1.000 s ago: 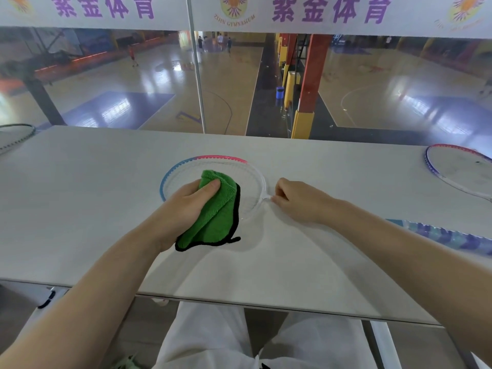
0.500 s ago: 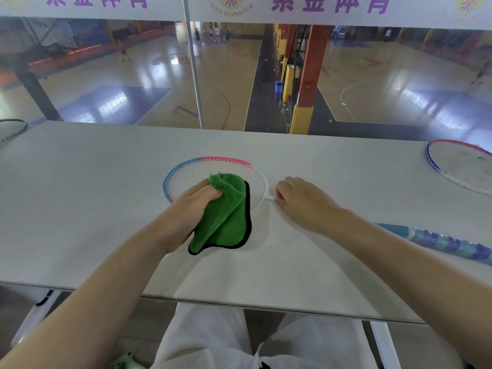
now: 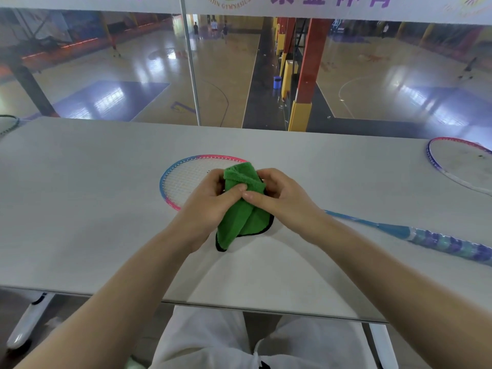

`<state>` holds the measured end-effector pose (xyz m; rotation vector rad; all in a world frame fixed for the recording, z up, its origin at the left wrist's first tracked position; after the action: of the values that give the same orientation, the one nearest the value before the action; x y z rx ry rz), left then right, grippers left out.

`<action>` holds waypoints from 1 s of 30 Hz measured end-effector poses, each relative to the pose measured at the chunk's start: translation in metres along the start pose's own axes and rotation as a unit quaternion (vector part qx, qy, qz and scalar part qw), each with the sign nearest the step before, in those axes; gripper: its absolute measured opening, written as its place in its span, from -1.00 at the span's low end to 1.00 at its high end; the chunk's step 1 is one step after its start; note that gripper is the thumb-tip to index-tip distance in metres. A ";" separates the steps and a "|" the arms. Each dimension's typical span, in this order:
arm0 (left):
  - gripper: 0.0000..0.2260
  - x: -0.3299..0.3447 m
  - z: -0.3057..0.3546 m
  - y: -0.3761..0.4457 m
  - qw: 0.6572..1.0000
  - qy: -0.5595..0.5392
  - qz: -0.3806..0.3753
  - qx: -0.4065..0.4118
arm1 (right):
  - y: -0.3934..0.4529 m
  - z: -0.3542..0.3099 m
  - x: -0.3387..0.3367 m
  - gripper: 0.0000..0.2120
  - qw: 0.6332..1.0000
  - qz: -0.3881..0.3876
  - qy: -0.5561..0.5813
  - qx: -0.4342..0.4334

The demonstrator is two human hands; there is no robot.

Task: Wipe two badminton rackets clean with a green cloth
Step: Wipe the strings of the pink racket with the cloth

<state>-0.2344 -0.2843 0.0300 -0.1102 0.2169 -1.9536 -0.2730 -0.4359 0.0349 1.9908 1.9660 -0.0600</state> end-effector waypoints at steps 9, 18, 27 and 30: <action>-0.81 -0.043 -0.008 0.001 0.957 0.263 0.113 0.041 | 0.026 0.005 -0.037 -0.80 0.995 0.072 -0.071 0.001; 0.03 -0.106 -0.035 0.018 0.812 0.546 0.202 -0.049 | 0.075 -0.005 -0.052 -0.85 0.933 0.021 -0.360 -0.017; 0.10 -0.103 -0.043 0.022 0.786 0.594 0.157 -0.067 | 0.090 0.016 -0.012 -0.81 0.838 -0.085 -0.532 -0.087; 0.12 -0.104 -0.042 0.023 0.779 0.604 0.156 -0.068 | 0.085 0.021 -0.010 -0.77 0.851 -0.088 -0.511 -0.090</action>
<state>-0.1811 -0.1931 -0.0133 1.0618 1.1346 -1.4003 -0.1856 -0.4495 0.0359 1.2010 1.3322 -0.7750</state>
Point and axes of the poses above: each hand's wrist, its own y-axis towards the middle knuckle, its own x-axis out of the palm, z = x × y, the point moved 4 cm from there along y, towards the middle knuckle, and after that the axes turned 10 degrees about -x, right-handed, at the moved point
